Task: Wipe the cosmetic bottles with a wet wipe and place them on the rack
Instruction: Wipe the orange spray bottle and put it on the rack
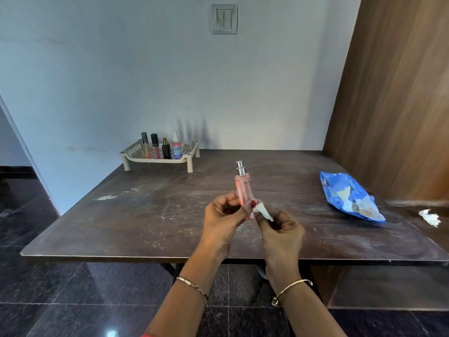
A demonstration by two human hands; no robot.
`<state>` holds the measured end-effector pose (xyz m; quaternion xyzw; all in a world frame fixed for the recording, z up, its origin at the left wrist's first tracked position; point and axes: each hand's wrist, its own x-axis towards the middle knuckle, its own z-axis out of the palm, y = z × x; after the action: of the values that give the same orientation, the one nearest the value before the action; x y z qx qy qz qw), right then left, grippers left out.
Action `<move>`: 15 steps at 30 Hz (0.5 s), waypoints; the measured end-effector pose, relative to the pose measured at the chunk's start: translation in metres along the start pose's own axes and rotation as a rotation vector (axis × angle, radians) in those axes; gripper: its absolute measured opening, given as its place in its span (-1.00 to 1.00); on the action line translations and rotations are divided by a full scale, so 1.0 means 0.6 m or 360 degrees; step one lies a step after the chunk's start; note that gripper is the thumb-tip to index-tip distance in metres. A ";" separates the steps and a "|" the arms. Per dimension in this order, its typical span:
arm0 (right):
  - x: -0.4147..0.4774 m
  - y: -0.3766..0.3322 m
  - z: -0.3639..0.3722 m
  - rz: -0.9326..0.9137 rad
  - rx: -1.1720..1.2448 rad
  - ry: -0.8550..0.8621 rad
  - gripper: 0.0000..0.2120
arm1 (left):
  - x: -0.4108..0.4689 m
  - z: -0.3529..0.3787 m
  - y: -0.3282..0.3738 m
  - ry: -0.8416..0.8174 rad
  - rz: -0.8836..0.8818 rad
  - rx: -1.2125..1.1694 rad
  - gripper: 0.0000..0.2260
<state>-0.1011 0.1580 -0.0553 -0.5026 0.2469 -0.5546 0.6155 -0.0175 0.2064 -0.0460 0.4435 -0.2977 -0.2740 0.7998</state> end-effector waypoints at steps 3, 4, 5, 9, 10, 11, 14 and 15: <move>0.007 -0.005 0.003 0.0036 -0.0020 -0.0062 -0.88 | -0.001 0.001 0.005 -0.0062 0.0051 0.0106 -0.72; 0.013 -0.010 0.006 0.0070 0.0008 -0.0104 -0.89 | -0.001 0.002 0.006 -0.0058 0.0082 0.0182 -0.74; 0.020 -0.015 0.010 0.0118 0.0047 -0.0152 -0.88 | -0.001 0.004 0.006 -0.0039 0.0118 0.0288 -0.77; 0.041 -0.034 0.019 0.0248 0.0113 -0.0244 -0.81 | -0.003 0.006 0.002 0.0083 0.0199 0.0747 -0.81; 0.041 -0.035 0.020 0.0240 0.0098 -0.0252 -0.80 | -0.003 0.007 0.001 0.0123 0.0213 0.0814 -0.80; 0.037 -0.034 0.021 0.0212 0.0081 -0.0243 -0.79 | -0.003 0.008 0.002 0.0181 0.0252 0.0898 -0.80; 0.016 -0.016 0.025 0.0053 0.0003 -0.0137 -0.79 | -0.007 0.017 0.006 0.0358 0.0443 0.1275 -0.82; 0.008 -0.008 0.026 -0.0020 -0.0075 -0.0087 -0.75 | -0.010 0.021 0.007 0.0393 0.0492 0.1397 -0.82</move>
<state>-0.0885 0.1592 -0.0440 -0.5335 0.2398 -0.5384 0.6066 -0.0297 0.2055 -0.0383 0.7189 -0.3505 0.0543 0.5978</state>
